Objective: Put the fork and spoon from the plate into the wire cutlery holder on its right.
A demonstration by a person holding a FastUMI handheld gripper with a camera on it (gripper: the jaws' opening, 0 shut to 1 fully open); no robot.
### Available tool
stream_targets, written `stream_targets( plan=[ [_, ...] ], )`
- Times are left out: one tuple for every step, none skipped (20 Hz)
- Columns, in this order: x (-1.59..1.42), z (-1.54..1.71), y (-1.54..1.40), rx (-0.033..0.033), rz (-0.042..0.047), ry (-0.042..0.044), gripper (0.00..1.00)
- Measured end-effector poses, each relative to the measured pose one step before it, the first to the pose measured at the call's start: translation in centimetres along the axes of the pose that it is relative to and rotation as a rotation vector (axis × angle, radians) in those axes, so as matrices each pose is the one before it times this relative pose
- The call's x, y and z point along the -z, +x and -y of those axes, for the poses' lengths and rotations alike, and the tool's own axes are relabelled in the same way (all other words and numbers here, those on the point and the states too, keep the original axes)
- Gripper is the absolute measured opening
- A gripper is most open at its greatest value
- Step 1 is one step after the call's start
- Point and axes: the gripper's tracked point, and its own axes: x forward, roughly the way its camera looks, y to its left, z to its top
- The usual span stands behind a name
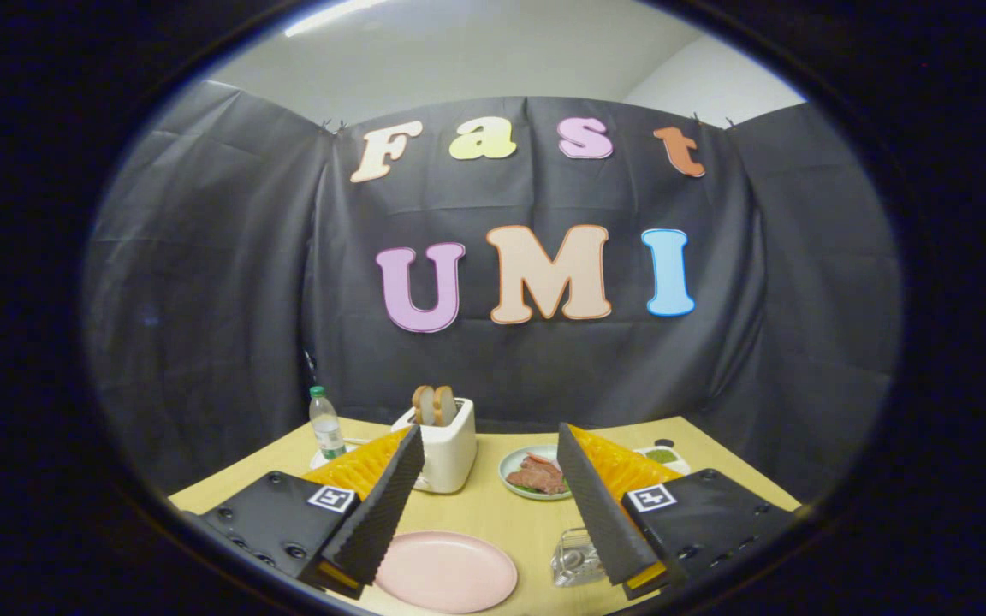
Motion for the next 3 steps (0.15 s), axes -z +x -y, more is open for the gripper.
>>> stream_targets(
  plan=[
    [0.098, -0.268, 0.122, -0.00308, -0.00264, -0.00298, 0.98],
    [-0.057, -0.068, 0.154, -0.00252, 0.00244, -0.00213, 0.98],
    [-0.187, -0.100, -0.012, -0.00181, 0.00429, -0.00215, 0.98]
  ],
)
